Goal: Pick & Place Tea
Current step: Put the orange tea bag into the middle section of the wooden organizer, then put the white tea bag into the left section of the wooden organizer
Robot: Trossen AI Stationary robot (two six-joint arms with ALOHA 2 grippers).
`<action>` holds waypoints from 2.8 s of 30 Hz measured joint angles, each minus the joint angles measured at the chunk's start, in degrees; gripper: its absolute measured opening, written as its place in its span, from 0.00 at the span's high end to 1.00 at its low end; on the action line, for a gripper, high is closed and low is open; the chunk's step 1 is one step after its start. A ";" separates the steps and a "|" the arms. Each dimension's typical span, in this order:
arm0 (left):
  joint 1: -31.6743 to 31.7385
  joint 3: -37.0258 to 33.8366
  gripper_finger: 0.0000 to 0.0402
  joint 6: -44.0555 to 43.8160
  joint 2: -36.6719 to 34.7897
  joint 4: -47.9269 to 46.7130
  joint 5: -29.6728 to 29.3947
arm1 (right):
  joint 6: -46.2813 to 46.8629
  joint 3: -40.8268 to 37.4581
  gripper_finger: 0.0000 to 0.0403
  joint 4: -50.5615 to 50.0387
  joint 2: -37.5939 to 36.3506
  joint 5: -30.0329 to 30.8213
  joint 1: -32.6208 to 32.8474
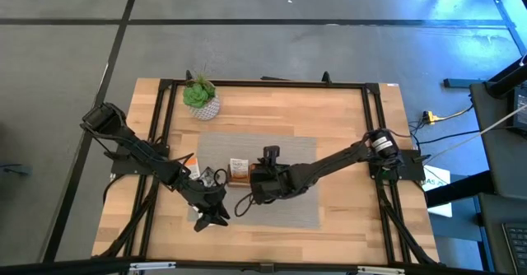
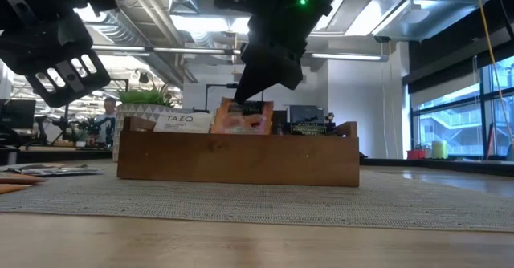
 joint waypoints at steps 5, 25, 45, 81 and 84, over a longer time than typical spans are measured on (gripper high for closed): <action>0.00 0.00 0.67 1.11 0.00 0.00 0.00 | 0.01 0.00 0.64 -0.42 -0.07 -2.20 0.16; 0.00 0.00 0.66 1.24 0.00 0.00 0.02 | 0.25 0.00 0.64 -0.38 -0.17 -2.16 0.05; 0.00 0.00 0.66 1.15 0.00 0.00 0.02 | -1.08 0.00 0.64 0.74 0.22 -5.49 -1.31; -19.49 0.00 0.66 -31.98 0.00 -2.05 -21.20 | -17.61 -13.18 0.64 50.19 -0.61 -34.21 6.38; -21.55 0.00 0.67 -29.60 0.01 -6.20 -22.93 | -19.52 -12.28 0.64 50.74 0.14 -34.21 5.69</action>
